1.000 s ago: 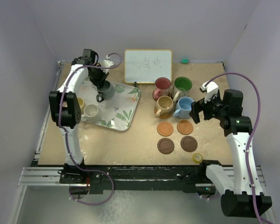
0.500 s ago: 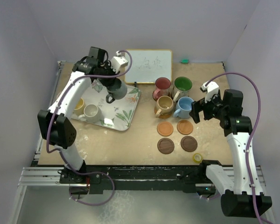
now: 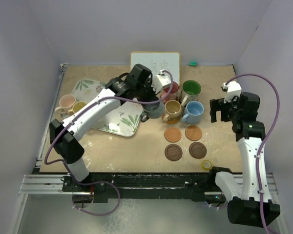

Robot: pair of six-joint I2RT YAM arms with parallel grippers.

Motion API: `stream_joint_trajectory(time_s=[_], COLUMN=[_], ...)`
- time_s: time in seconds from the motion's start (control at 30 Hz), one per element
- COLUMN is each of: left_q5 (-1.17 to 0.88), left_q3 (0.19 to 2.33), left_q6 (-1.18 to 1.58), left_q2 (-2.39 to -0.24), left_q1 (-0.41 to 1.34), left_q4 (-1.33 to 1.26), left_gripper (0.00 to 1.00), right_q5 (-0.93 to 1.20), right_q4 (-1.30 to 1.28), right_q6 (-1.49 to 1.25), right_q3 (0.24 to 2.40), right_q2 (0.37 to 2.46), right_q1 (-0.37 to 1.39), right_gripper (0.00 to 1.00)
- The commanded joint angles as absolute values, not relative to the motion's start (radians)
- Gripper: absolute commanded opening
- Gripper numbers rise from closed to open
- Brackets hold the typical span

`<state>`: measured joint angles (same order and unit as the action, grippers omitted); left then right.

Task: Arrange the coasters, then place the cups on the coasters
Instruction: Place the cup on the coaster.

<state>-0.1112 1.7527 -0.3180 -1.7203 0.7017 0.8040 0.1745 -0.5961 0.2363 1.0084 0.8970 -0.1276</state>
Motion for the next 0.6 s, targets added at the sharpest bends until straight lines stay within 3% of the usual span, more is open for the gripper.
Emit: stream_joint_trajectory(time_s=[0.0, 0.57], left_q5=[-0.047, 0.040], left_q3=[1.834, 2.148], left_q6=[-0.233, -0.073], left_q2=[-1.737, -2.110], left_q1=[0.784, 1.006], left_q4=[0.679, 0.675], left_gripper=[0.03, 0.03], right_q5=[0.062, -0.195], right_q4=[-0.530, -0.497], right_q6=[0.175, 0.121], right_q3=[1.009, 1.011], right_q2=[0.903, 0.929], right_q1=[-0.187, -0.284], right_gripper=[1.00, 1.00])
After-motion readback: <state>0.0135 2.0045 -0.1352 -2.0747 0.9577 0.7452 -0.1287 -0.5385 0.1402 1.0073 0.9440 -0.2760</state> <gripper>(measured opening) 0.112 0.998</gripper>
